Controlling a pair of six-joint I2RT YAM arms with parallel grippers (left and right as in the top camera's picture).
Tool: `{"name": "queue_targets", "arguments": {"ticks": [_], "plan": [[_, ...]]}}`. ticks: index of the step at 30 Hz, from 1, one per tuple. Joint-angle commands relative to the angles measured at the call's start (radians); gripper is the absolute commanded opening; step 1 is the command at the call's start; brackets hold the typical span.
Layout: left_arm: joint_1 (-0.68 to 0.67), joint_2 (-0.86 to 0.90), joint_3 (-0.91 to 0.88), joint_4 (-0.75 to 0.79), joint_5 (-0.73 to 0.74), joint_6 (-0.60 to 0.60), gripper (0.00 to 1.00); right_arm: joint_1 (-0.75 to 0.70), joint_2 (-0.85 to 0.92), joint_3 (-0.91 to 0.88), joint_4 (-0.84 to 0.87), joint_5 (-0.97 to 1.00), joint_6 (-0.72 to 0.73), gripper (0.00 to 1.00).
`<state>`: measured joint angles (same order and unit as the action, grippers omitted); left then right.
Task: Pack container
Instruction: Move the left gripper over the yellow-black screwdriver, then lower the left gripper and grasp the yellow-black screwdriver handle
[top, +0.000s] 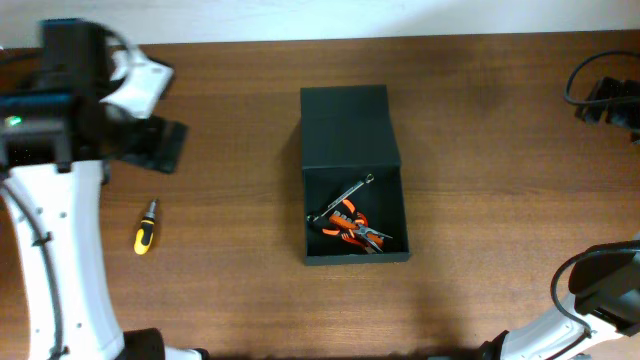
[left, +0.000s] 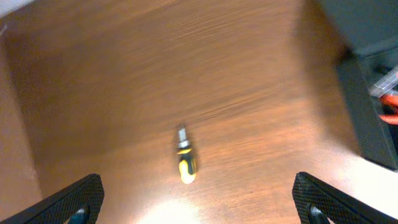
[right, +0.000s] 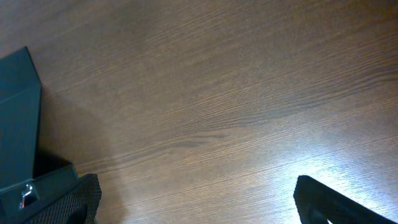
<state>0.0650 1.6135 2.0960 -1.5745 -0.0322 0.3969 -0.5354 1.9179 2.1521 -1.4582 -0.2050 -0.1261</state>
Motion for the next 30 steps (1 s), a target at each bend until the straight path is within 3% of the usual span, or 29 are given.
{"name": "queue_targets", "arguments": {"ticks": [1,8,16,23,30], "plan": [[0.152,-0.08,-0.079,0.027,0.017,-0.073,0.99,-0.002,-0.002,-0.005,0.0,-0.013,0.012,0.99],[0.332,-0.206,-0.435,0.223,0.063,-0.088,0.99,-0.002,-0.002,-0.005,0.004,-0.013,0.011,0.99],[0.354,-0.19,-0.885,0.572,0.122,0.042,0.99,-0.002,0.0,-0.005,0.007,-0.013,0.012,0.99],[0.354,-0.078,-0.93,0.647,0.122,0.202,0.99,-0.001,0.002,-0.005,0.006,-0.013,0.012,0.99],[0.354,-0.009,-0.917,0.606,0.123,0.139,0.99,-0.001,0.002,-0.005,0.005,-0.013,0.012,0.99]]}}
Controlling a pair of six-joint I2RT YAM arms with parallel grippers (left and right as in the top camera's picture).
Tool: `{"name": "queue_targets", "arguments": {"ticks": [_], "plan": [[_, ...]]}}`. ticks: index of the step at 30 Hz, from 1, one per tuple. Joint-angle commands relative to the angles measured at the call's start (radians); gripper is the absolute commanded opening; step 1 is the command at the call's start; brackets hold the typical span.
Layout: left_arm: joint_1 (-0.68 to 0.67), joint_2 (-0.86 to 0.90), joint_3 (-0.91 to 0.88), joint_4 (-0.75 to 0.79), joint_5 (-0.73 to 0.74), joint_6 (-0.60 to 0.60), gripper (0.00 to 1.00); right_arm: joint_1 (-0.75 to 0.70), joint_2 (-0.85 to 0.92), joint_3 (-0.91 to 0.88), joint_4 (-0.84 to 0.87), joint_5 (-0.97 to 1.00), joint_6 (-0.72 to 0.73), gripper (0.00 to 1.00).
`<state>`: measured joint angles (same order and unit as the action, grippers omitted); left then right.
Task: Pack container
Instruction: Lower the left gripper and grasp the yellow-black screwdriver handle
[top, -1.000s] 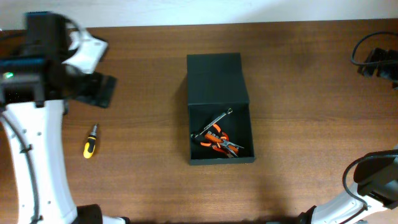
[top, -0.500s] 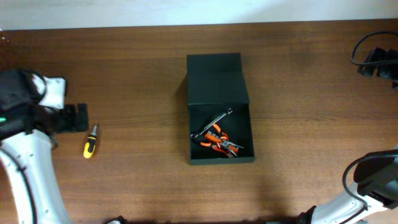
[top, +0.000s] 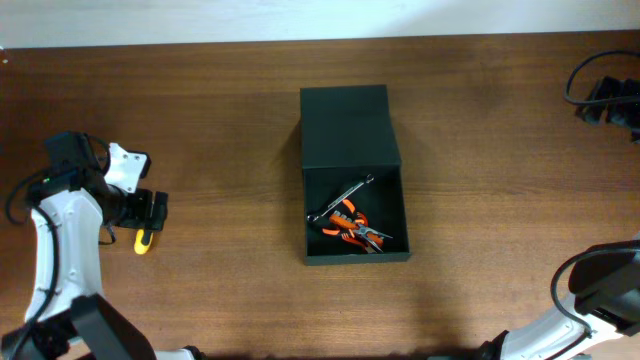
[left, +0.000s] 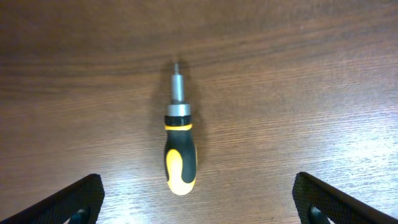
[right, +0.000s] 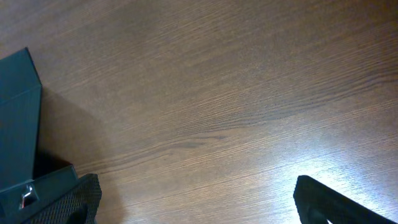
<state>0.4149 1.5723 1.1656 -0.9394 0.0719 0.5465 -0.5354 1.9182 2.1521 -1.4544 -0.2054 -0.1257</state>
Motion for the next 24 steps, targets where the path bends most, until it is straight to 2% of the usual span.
{"name": "queue_targets", "arguments": {"ticks": [1,10,17,24], "plan": [[0.004,0.039,0.026,-0.047,0.018,-0.031,0.99,-0.001,0.002,-0.005,0.002,-0.013,0.011,0.99],[0.004,0.209,0.364,-0.364,0.002,-0.154,0.99,-0.001,0.002,-0.005,0.003,-0.013,0.011,0.99],[0.004,0.297,0.426,-0.368,-0.101,-0.164,0.99,-0.001,0.002,-0.005,-0.001,-0.013,0.011,0.99],[0.004,0.378,0.425,-0.366,-0.121,-0.156,0.99,-0.001,0.002,-0.005,-0.008,-0.013,0.011,0.99]]}}
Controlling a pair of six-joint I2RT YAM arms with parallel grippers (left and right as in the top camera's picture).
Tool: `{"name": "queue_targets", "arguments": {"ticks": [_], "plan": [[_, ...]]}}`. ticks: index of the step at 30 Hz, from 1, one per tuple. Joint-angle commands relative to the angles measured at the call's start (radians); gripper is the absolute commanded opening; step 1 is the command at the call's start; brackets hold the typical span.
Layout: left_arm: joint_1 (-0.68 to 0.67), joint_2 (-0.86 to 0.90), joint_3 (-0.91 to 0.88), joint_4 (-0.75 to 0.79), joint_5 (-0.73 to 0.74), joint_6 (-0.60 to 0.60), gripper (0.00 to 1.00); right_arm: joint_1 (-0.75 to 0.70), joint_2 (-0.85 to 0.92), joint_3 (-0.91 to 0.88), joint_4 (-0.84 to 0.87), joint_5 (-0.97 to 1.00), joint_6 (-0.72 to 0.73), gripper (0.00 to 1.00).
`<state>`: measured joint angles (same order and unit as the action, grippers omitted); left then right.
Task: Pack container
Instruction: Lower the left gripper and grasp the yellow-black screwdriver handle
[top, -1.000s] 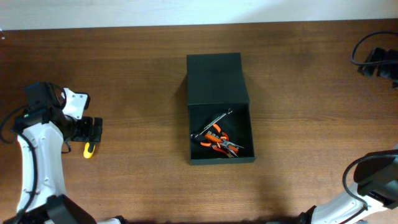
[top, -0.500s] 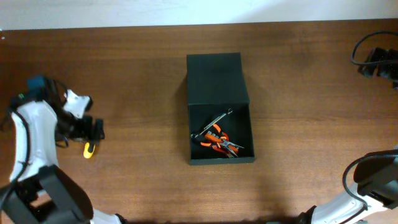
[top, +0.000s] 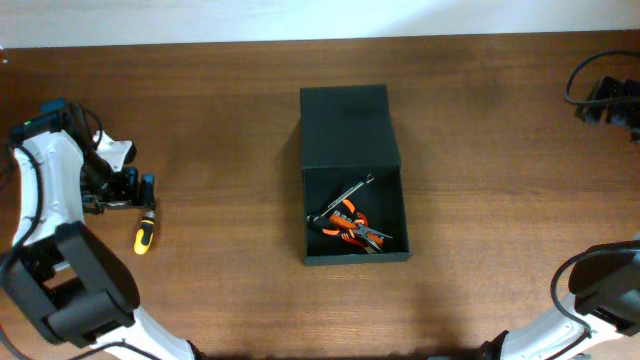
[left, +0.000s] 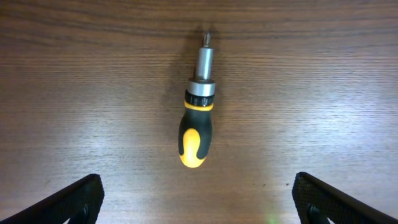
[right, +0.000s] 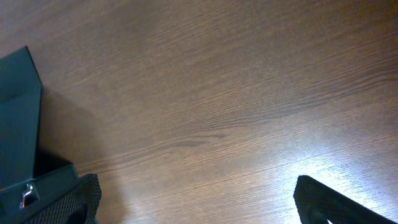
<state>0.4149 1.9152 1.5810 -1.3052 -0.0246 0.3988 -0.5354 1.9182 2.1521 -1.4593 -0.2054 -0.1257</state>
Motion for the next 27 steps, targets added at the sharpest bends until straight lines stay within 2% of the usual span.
{"name": "queue_targets", "arguments": {"ticks": [1,7,18,27], "plan": [[0.004,0.043,0.009,0.002,-0.025,-0.009,1.0,-0.001,0.002,-0.005,-0.003,-0.013,0.011,0.99],[0.004,0.06,-0.023,0.075,-0.029,-0.008,0.96,-0.001,0.002,-0.005,-0.004,-0.012,0.011,0.99],[-0.005,0.06,-0.188,0.243,-0.021,0.014,0.96,-0.001,0.002,-0.005,-0.008,-0.012,0.011,0.99],[-0.048,0.06,-0.268,0.32,-0.025,0.087,0.96,-0.001,0.002,-0.005,-0.014,-0.012,0.011,0.99]]}}
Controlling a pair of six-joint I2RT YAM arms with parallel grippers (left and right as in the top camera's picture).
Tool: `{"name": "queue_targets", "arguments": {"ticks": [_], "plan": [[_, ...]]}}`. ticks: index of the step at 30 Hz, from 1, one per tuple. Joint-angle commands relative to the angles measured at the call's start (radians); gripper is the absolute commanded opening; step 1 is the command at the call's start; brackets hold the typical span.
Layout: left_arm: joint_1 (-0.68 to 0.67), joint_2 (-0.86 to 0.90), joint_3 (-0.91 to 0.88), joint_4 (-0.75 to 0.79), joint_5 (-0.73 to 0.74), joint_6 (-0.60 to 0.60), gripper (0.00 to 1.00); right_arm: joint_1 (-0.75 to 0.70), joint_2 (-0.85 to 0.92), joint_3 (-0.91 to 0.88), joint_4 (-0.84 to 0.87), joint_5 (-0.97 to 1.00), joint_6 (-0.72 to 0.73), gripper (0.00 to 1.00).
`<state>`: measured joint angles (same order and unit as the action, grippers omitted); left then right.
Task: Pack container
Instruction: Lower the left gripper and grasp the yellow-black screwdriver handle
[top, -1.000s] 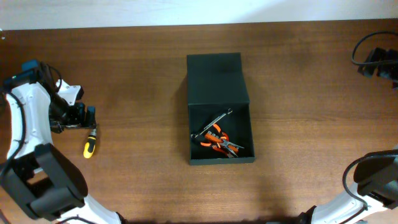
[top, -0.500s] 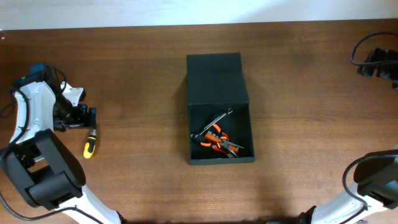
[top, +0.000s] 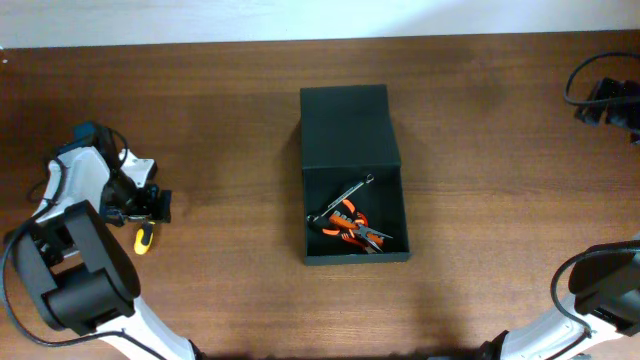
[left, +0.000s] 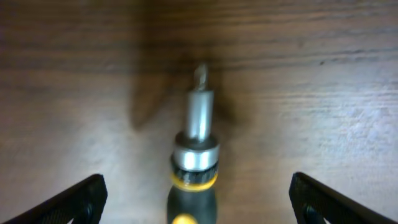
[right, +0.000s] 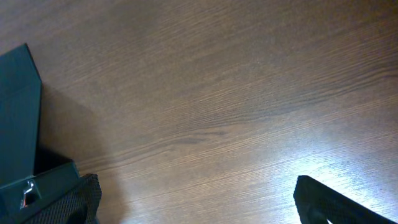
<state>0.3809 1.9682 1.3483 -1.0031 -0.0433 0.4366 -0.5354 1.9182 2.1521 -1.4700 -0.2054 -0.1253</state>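
A screwdriver (left: 198, 130) with a black-and-yellow handle (top: 143, 238) lies on the wooden table at the far left. My left gripper (top: 141, 206) hangs low right over it, open, with one finger on each side of the handle and apart from it (left: 194, 208). The dark box (top: 349, 120) stands at the table's middle, its open part (top: 356, 226) holding a wrench and orange pliers. My right gripper (right: 199, 205) is open over bare wood, with a corner of the box (right: 17, 118) at its left.
Black cables and a device (top: 605, 95) sit at the far right edge of the table. The right arm's base (top: 600, 290) is at the near right corner. The wall edge runs along the back.
My left gripper has come down closer to the screwdriver, which now fills the left wrist view with its handle between the open fingers. The right arm has not moved.
My left arm was first raised high over the table's left side, with the screwdriver small below. It was then lower over the screwdriver, then nearer and lined up with it, and now straddles the handle, still open. The box's contents stayed the same.
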Motion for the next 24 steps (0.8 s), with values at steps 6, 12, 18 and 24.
{"name": "queue_targets", "arguments": {"ticks": [6,12,18,24], "plan": [[-0.015,0.006,-0.072,0.044,-0.007,0.051,0.96,-0.001,0.002,-0.005,-0.004,-0.012,0.01,0.99],[-0.014,0.006,-0.072,0.042,-0.03,0.051,0.96,-0.001,0.002,-0.005,-0.007,-0.012,0.007,0.99],[-0.012,0.006,-0.096,0.053,-0.036,0.051,0.84,-0.001,0.002,-0.005,-0.008,-0.012,0.007,0.99],[-0.011,0.006,-0.128,0.084,-0.046,0.051,0.85,-0.001,0.002,-0.005,-0.009,-0.012,0.007,0.99]]}}
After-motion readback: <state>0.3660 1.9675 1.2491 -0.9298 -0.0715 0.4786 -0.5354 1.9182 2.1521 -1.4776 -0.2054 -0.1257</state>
